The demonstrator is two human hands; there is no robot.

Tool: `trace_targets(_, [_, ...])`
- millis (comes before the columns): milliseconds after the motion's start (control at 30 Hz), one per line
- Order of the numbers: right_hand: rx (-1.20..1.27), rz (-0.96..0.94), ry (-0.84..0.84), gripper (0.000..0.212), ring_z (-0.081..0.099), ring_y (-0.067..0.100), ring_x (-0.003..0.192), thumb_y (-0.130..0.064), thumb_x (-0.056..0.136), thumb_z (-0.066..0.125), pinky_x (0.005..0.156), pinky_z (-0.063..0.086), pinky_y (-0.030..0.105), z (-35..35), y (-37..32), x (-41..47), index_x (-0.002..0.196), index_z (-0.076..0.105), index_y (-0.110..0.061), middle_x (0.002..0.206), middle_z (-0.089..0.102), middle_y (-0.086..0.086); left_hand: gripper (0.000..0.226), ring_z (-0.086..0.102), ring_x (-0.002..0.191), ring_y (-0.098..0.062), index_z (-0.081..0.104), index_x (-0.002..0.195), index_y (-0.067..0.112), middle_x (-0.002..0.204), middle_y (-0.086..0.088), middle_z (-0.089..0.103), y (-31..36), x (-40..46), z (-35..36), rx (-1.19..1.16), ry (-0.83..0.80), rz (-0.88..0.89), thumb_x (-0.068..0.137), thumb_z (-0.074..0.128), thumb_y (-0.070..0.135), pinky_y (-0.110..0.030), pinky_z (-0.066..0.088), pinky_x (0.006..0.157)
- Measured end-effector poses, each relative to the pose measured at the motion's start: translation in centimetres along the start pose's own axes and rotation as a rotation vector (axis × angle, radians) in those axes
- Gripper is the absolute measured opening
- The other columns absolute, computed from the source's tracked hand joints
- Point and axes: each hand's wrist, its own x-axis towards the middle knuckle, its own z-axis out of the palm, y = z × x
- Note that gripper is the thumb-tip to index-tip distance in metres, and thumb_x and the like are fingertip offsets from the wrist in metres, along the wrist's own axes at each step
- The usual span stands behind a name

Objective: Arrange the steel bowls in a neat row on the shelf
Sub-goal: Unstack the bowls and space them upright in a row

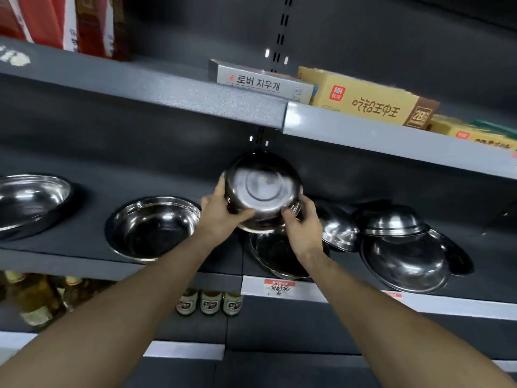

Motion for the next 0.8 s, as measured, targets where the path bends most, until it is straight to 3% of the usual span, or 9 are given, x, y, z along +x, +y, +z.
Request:
trace_targets(100, [0.230,0.080,-0.012,0.047,0.067,0.022,0.106,-0.030,0.093,0.061,0.098,0.053,0.048,-0.8,-1.1,-0.1,0.138,0.049,-0.026,0.114,0.067,-0.010,0.111,0.055,0.123,-0.018,0.013,0.152,0.045,0.129,-0.001,0.060,0.9,-0.8,0.5,-0.026,0.023,0.046,0.072,0.085,0.019,-0.036,0.045,0.107])
trace_targets(200, [0.331,0.105,-0.033,0.047,0.074,0.022,0.090,-0.043,0.097,0.053,0.080,0.062,0.040,-2.0,-2.1,-0.3,0.141,0.045,-0.028,0.122,0.063,-0.009,0.082,0.063,0.104,0.007,0.031,0.146,0.029,0.129,0.004,0.061,2.1,-1.7,1.5,-0.252,0.092,-0.008,0.078,0.072,0.010,-0.016,0.049,0.091])
trace_targets(267, [0.310,0.085,-0.031,0.051,0.073,0.016,0.087,-0.053,0.097,0.048,0.079,0.061,0.034,-2.9,-2.3,-0.4,0.141,0.044,-0.029,0.127,0.061,-0.009,0.056,0.063,0.093,0.007,0.045,0.127,0.027,0.121,0.002,0.062,3.3,-1.9,1.9,-0.418,0.201,-0.137,0.074,0.063,0.028,-0.012,0.046,0.082])
trace_targets(367, [0.319,0.121,-0.001,0.054,0.068,0.019,0.100,-0.061,0.096,0.042,0.089,0.058,0.041,-4.1,-2.2,-0.4,0.138,0.047,-0.029,0.128,0.062,-0.004,0.066,0.058,0.104,-0.015,0.049,0.122,0.022,0.110,0.002,0.061,4.7,-1.5,1.9,-0.646,0.268,-0.281,0.069,0.057,0.062,-0.035,0.043,0.104])
trace_targets(433, [0.378,0.188,-0.002,0.054,0.065,0.023,0.109,-0.064,0.095,0.041,0.089,0.059,0.041,-4.8,-2.3,-0.3,0.136,0.048,-0.029,0.127,0.062,-0.001,0.076,0.054,0.104,-0.016,0.042,0.137,0.016,0.111,0.004,0.060,5.2,-1.6,2.3,-0.620,0.257,-0.307,0.080,0.056,0.065,-0.039,0.039,0.104])
trace_targets(533, [0.508,0.311,-0.057,0.047,0.063,0.023,0.112,-0.056,0.095,0.048,0.092,0.057,0.041,-5.7,-2.6,-0.2,0.135,0.050,-0.030,0.128,0.061,0.001,0.052,0.053,0.108,-0.016,0.037,0.141,0.013,0.111,0.008,0.057,5.9,-2.2,3.3,-0.513,0.282,-0.266,0.094,0.058,0.022,-0.029,0.039,0.098])
trace_targets(600, [0.520,0.361,-0.120,0.046,0.068,0.024,0.107,-0.045,0.095,0.054,0.089,0.059,0.042,-6.1,-2.6,-0.1,0.138,0.049,-0.030,0.124,0.064,0.002,0.056,0.050,0.121,-0.019,0.035,0.145,0.009,0.130,0.000,0.053,6.0,-2.7,3.3,-0.399,0.263,-0.239,0.093,0.055,0.011,-0.029,0.035,0.107])
trace_targets(733, [0.397,0.403,-0.207,0.040,0.077,0.025,0.077,-0.029,0.094,0.060,0.060,0.063,0.030,-6.6,-2.8,-0.3,0.133,0.051,-0.028,0.096,0.069,-0.001,0.066,0.040,0.139,-0.023,0.024,0.154,0.006,0.153,-0.010,0.037,5.5,-3.2,2.3,-0.233,0.209,-0.207,0.095,0.053,0.011,-0.036,0.027,0.120])
trace_targets(800, [0.363,0.439,-0.234,0.037,0.077,0.023,0.068,-0.023,0.094,0.060,0.051,0.059,0.025,-6.7,-2.7,-0.4,0.129,0.050,-0.027,0.108,0.066,0.001,0.066,0.043,0.136,-0.018,0.024,0.154,0.008,0.154,-0.008,0.038,5.2,-3.7,1.7,-0.172,0.185,-0.177,0.096,0.055,0.014,-0.028,0.029,0.115])
